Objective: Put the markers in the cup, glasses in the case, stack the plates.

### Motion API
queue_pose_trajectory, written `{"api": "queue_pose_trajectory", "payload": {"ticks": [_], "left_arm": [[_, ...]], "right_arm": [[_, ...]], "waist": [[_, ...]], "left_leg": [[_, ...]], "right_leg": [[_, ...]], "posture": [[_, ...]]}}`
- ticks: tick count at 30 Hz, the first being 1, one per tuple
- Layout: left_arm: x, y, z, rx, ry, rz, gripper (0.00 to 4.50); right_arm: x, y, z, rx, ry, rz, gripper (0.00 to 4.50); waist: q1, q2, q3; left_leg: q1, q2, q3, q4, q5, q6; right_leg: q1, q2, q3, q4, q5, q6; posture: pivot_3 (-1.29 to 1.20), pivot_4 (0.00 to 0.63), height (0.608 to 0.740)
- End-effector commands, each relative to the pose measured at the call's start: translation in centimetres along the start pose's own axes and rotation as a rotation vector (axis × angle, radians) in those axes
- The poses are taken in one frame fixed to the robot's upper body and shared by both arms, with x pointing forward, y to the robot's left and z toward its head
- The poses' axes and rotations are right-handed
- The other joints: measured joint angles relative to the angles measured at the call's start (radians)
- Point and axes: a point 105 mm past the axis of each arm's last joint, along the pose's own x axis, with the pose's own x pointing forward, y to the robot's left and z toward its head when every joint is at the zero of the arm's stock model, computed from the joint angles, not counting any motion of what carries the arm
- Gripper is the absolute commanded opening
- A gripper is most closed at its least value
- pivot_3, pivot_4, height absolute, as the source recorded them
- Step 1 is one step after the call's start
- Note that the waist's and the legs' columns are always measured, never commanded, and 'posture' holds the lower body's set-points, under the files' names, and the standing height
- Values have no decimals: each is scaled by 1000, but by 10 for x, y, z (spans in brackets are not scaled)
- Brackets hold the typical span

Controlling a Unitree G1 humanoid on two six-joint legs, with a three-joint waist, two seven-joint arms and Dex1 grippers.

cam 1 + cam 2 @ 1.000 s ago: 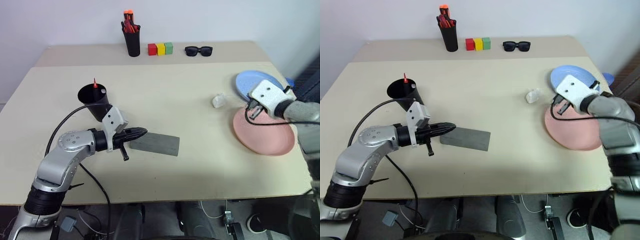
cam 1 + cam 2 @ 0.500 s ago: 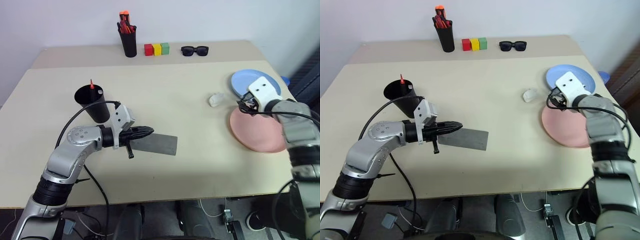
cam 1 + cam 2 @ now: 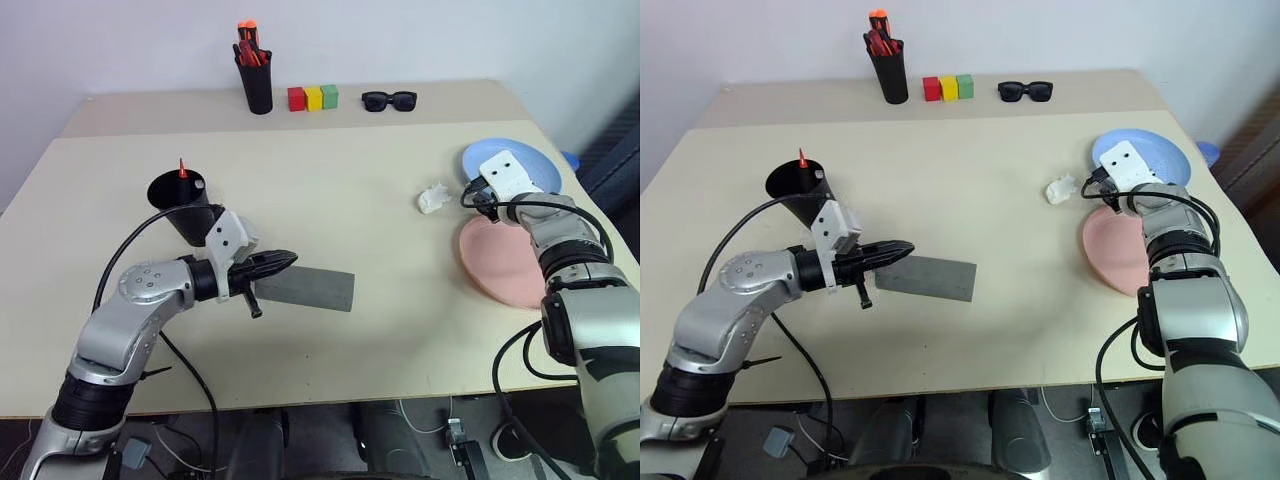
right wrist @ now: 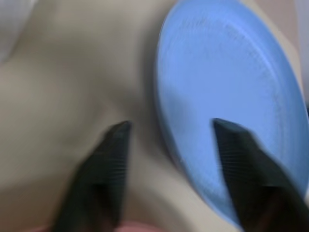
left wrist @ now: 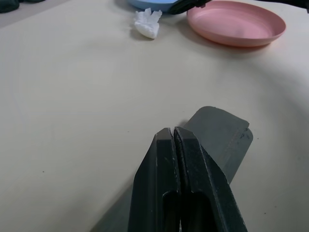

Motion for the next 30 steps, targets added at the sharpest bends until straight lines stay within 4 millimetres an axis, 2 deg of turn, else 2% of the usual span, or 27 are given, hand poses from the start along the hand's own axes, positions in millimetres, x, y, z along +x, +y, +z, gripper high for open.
{"api": "queue_pose_trajectory", "payload": {"ticks": [1, 2, 8, 12, 17, 21, 24, 30], "left_arm": [[-4, -2, 11, 29, -33, 10, 0], [-4, -2, 11, 28, -33, 11, 0], [-2, 0, 12, 26, -34, 14, 0], [-2, 1, 12, 28, -37, 14, 0], [2, -2, 10, 22, -39, -11, 0], [8, -2, 11, 24, -43, -39, 0], [12, -1, 12, 30, -47, -56, 0], [13, 2, 13, 36, -48, -61, 0]], "right_arm": [[-2, -9, 24, -31, -77, -31, 308], [-2, -9, 26, -41, -85, -35, 70], [-9, -17, 50, -227, -203, -56, 70], [-26, -25, 63, -298, -306, 1, 70], [-55, -33, 57, -258, -360, 68, 70], [-60, -42, 37, -192, -278, 47, 70], [-54, -52, 17, -135, -186, -8, 832], [-41, -65, -12, 11, -83, -101, 3729]], "waist": [[-1, 0, 0], [-2, 0, 0], [-2, 0, 0], [0, 1, 0], [10, 1, 0], [7, 1, 0], [4, 1, 0], [1, 1, 0]], "left_leg": [[0, 0, 0, 0, 0, 0], [0, 0, 0, 0, 0, 0], [0, 0, 0, 0, 0, 0], [0, 0, 0, 0, 0, 0], [0, 0, -1, 0, 0, 0], [1, 0, 0, 1, 0, 0], [1, 0, 0, 2, 0, 0], [1, 0, 0, 1, 0, 0]], "right_leg": [[0, 0, 0, 0, 0, 0], [0, 0, 0, 0, 0, 0], [0, 0, 0, 0, 0, 0], [0, 0, 0, 0, 0, 0], [1, 0, 0, 0, 0, 2], [1, 0, 0, 0, 0, 1], [1, 0, 0, 1, 0, 1], [0, 0, 0, 0, 0, 1]], "posture": [[0, 150, 740], [0, 150, 740], [0, 150, 740], [0, 150, 740], [0, 150, 740], [0, 150, 740], [0, 150, 740], [0, 150, 740]]}}
